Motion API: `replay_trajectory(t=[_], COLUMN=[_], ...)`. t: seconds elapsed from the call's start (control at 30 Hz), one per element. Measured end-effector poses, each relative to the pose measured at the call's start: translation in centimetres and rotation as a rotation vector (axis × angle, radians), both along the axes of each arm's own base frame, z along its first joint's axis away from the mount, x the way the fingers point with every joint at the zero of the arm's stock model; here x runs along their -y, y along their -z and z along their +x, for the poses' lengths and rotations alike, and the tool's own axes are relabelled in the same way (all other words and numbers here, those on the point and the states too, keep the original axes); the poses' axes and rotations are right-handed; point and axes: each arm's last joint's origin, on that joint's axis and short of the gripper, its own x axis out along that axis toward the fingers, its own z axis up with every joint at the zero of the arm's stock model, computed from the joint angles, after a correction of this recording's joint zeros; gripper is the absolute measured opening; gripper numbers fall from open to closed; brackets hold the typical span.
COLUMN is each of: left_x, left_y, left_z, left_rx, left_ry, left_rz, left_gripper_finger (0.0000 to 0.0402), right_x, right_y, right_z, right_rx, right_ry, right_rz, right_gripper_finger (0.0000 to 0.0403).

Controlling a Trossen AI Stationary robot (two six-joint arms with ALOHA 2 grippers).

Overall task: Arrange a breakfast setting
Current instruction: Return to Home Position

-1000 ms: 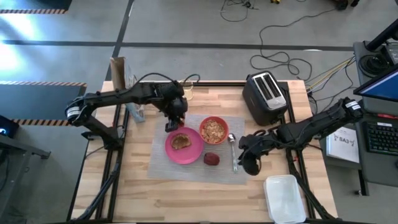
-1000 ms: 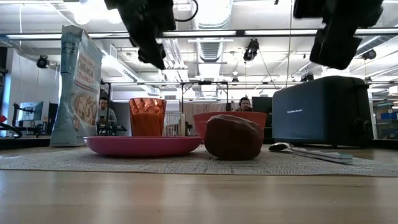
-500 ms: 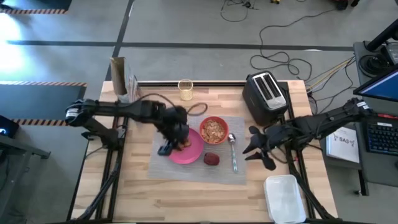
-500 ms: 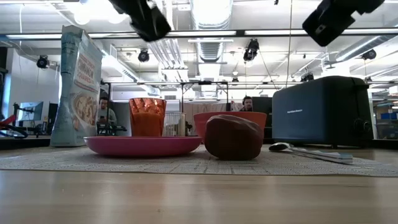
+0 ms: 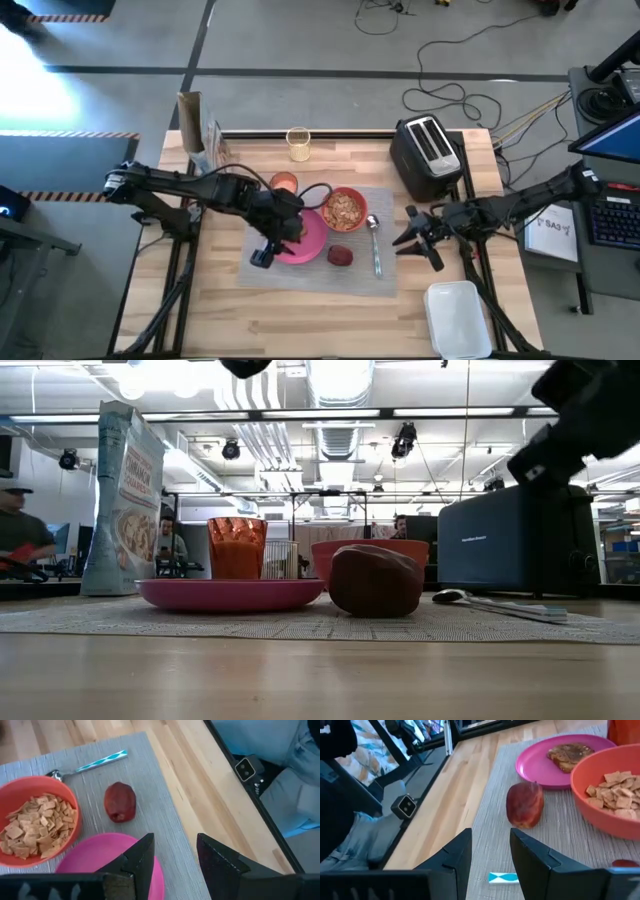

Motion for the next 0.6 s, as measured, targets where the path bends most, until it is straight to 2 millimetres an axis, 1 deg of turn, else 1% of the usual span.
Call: replay_trajectory(t=[0.13,0.37,0.47,0.6], left_x=[0.0,-0.1,-0.2,-0.3], left_y=[0.3,1.8,2.7,3.7], left_z=[0.0,-0.2,-0.3,-0.5], left_rx=[-0.021,-0.086,-0.113,-0.144], left_ry=[-0.033,-0.083,-0.113,-0.145], left_rz=[-0.012,-0.030,-0.006,0.010], left_gripper_finger=[0.0133,0.0133,0.0133,0.0133], right_x=[0.1,0.3,0.6,0.8], right_y=[1.6,2.9,3.9,5.3], right_z=[-0.5,-0.9,-1.1,-1.5], right_rx=[0.021,0.013,-0.001,0.005], right_ry=[-0.002,0.003,0.073,0.139], right_rz=[-0.002,-0.049,-0.088,-0.078], right_gripper_finger=[0.0123,0.0123,0.0123,0.0123])
